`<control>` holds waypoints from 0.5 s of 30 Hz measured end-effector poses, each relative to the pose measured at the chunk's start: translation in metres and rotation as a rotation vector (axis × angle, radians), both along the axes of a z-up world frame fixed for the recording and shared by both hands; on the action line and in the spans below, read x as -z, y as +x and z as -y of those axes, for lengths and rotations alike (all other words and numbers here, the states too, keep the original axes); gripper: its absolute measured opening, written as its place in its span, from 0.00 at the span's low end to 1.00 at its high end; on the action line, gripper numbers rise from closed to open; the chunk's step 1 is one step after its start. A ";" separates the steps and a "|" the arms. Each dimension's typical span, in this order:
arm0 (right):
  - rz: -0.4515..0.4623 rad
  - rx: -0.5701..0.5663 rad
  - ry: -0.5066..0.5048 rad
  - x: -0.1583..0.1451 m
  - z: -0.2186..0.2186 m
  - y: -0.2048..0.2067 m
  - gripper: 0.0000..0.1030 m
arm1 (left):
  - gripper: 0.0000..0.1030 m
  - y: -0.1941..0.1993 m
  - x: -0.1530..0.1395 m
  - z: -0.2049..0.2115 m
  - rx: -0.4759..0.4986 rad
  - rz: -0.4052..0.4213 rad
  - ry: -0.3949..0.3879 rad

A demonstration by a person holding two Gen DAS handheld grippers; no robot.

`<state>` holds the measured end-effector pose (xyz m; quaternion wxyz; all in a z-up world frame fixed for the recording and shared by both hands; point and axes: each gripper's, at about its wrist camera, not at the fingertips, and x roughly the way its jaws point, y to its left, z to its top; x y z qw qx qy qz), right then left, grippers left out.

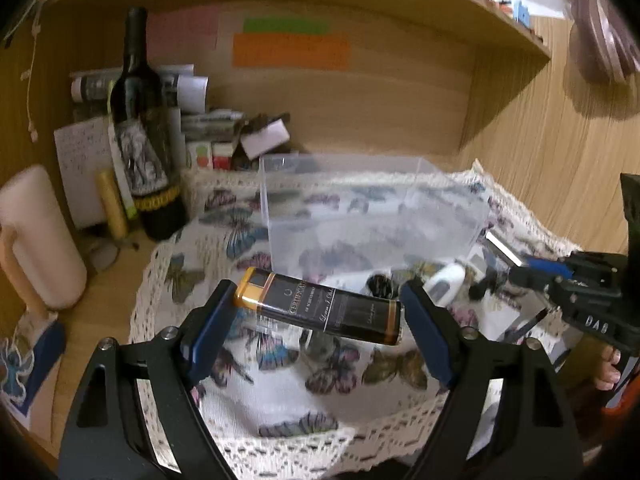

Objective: Organize rigid objects
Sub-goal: 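Lift both held items and release them into the clear plastic box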

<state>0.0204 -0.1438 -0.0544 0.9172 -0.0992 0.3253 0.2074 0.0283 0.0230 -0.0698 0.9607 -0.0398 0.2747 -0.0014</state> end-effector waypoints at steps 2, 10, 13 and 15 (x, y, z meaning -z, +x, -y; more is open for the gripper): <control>0.033 0.015 0.014 -0.012 0.002 0.005 0.14 | 0.80 0.005 -0.009 0.000 0.003 0.017 0.002; 0.193 0.048 0.043 -0.070 0.000 0.038 0.14 | 0.80 0.043 -0.038 -0.007 0.009 0.032 0.000; 0.231 0.049 0.046 -0.086 -0.003 0.056 0.14 | 0.80 0.061 -0.044 -0.007 0.005 0.028 0.015; 0.243 0.046 0.049 -0.095 -0.007 0.071 0.14 | 0.80 0.074 -0.045 -0.007 0.010 0.013 0.009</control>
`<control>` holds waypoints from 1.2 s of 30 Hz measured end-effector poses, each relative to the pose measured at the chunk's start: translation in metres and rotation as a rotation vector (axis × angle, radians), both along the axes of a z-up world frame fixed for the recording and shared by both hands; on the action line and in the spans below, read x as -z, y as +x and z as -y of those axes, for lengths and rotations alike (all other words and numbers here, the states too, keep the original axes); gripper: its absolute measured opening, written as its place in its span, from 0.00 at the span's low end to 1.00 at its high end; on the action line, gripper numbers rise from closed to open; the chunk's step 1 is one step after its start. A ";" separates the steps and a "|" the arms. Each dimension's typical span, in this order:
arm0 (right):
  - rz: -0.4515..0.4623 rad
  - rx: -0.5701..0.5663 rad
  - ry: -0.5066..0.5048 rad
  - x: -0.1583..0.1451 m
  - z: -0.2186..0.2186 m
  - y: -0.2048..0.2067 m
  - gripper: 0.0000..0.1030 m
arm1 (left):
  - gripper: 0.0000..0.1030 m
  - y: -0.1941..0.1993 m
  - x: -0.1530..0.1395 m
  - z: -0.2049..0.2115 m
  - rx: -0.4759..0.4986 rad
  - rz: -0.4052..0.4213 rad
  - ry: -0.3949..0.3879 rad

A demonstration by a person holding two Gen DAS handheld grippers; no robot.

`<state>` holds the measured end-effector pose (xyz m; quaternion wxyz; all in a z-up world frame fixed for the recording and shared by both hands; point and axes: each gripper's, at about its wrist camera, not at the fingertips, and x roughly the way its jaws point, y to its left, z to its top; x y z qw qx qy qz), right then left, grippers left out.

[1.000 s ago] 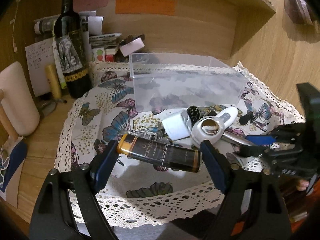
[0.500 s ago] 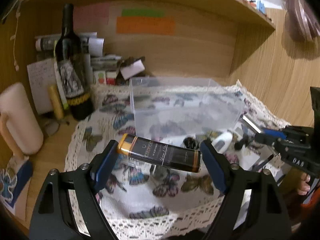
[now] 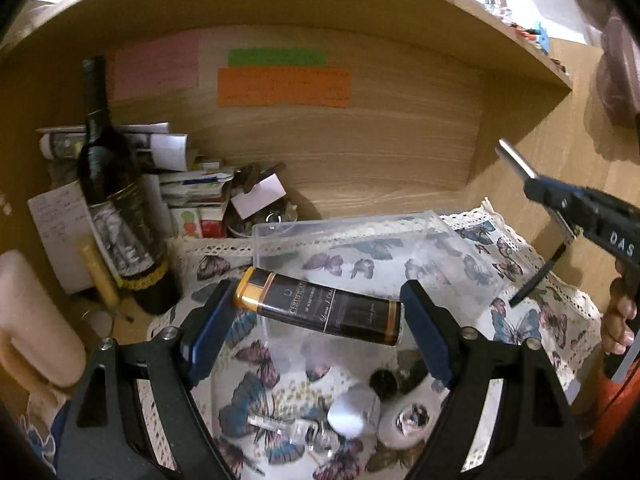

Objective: Organize rigid objects
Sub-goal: 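Lift both held items and release them into the clear plastic box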

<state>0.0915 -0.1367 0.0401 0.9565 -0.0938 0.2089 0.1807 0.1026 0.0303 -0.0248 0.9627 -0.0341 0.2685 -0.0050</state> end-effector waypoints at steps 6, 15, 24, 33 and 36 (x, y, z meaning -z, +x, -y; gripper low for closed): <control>-0.013 -0.014 -0.020 0.004 -0.019 0.040 0.14 | 0.80 0.038 0.006 0.003 0.012 -0.056 0.008; -0.190 -0.036 -0.110 0.059 -0.041 0.087 0.14 | 0.80 0.085 0.038 0.017 0.057 -0.181 0.049; -0.350 -0.057 -0.203 0.098 -0.046 0.101 0.14 | 0.80 0.105 0.064 0.028 0.055 -0.266 0.078; -0.391 -0.049 -0.214 0.103 -0.043 0.103 0.14 | 0.81 0.105 0.063 0.026 0.043 -0.266 0.068; -0.374 -0.035 -0.226 0.100 -0.045 0.099 0.15 | 0.82 0.097 0.056 0.027 0.046 -0.246 0.071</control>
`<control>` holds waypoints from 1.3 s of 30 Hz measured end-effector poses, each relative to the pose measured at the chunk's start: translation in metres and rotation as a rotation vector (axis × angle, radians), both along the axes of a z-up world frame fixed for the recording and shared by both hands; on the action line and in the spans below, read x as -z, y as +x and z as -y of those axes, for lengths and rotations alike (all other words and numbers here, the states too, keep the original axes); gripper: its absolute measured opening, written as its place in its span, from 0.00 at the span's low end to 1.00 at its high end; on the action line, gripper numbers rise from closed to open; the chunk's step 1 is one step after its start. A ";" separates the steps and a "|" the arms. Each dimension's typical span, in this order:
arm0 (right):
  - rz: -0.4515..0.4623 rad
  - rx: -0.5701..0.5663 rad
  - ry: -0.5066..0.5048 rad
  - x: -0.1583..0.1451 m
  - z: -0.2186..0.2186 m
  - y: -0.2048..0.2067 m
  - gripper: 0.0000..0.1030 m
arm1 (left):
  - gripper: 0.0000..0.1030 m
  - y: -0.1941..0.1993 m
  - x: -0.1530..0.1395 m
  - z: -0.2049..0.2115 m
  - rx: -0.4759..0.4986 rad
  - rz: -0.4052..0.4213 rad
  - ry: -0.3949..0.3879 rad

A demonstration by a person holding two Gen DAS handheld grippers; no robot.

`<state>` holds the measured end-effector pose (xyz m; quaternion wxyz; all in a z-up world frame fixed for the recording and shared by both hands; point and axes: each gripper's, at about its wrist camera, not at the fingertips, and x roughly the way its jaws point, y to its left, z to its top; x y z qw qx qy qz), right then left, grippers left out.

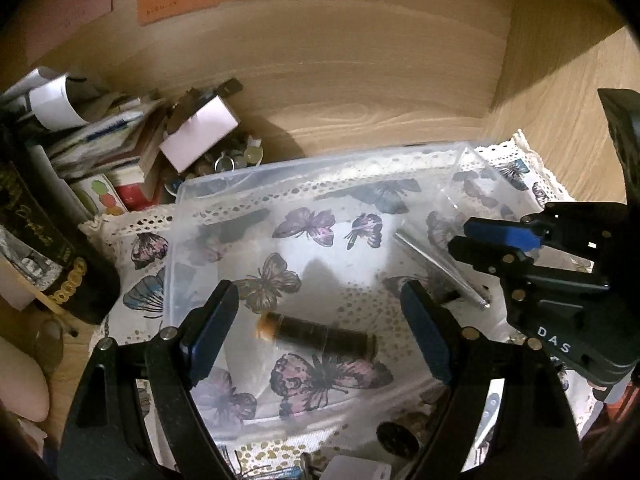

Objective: Organize rigid objects
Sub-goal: 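Lift both held items and release them into the clear plastic box, then grasp the white cube charger with the left tool while the right tool grasps a black plastic piece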

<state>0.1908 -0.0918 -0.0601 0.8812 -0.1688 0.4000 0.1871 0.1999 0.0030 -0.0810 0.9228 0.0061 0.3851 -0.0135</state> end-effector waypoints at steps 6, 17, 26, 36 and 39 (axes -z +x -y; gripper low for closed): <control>0.062 0.015 0.048 -0.022 0.006 -0.017 0.27 | 0.92 -0.022 -0.020 0.002 0.001 0.075 -0.004; 0.205 0.036 0.112 -0.058 0.030 -0.074 0.55 | 0.99 -0.086 -0.042 -0.015 -0.055 0.222 -0.010; 0.180 0.081 0.108 -0.040 0.055 -0.101 0.63 | 0.89 -0.112 -0.023 -0.020 -0.048 0.170 -0.010; 0.031 0.130 0.098 0.009 0.068 -0.105 0.81 | 0.70 -0.117 0.015 -0.015 0.029 0.058 -0.059; -0.026 0.140 0.102 0.022 0.070 -0.099 0.82 | 0.67 -0.114 0.023 -0.014 0.049 0.027 -0.079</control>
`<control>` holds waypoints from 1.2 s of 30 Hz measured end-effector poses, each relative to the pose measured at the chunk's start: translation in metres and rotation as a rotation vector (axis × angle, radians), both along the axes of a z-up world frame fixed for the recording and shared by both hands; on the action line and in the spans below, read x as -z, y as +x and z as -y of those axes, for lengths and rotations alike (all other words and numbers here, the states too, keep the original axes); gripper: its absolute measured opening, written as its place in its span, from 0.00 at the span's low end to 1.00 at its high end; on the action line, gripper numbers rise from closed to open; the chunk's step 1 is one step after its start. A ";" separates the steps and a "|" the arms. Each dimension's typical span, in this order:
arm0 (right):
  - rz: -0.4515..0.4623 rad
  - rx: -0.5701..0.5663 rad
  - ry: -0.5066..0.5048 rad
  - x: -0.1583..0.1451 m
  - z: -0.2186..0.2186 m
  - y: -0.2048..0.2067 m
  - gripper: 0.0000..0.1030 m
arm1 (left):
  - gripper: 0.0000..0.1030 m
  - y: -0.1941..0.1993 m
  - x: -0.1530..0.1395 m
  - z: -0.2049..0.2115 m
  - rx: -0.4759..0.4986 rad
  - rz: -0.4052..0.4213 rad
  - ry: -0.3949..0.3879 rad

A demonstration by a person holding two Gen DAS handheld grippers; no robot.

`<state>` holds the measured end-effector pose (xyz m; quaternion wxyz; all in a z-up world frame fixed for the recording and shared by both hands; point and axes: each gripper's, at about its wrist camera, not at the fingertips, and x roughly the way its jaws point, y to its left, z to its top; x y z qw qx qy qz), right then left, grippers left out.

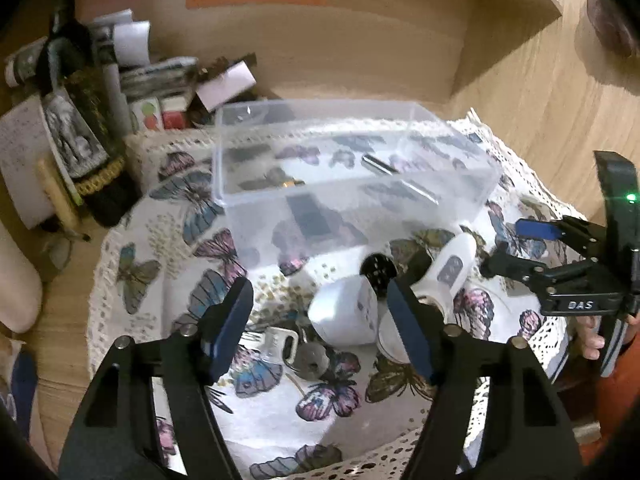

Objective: Organize rigid objects
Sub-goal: 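Grasp the white cube charger with the left tool while the right tool grasps a black plastic piece, then carry both held items over the clear box and open both tools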

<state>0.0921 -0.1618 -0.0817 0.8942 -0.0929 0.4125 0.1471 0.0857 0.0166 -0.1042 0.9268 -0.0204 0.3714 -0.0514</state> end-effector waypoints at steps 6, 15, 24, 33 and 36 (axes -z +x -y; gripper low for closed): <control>-0.051 -0.001 -0.015 0.017 -0.002 0.005 0.81 | 0.54 0.011 0.014 0.004 0.029 -0.059 -0.034; -0.012 -0.007 -0.016 0.015 -0.003 0.002 0.55 | 0.32 0.010 0.014 0.004 0.055 -0.045 -0.071; 0.077 0.013 0.024 -0.007 0.003 -0.008 0.55 | 0.32 -0.007 -0.009 0.002 0.036 0.040 -0.060; 0.212 0.001 0.044 -0.046 -0.004 -0.014 0.55 | 0.32 -0.015 -0.044 -0.003 0.013 0.150 -0.058; 0.242 -0.003 0.064 -0.056 -0.005 -0.010 0.55 | 0.32 -0.012 -0.055 -0.005 0.001 0.185 -0.060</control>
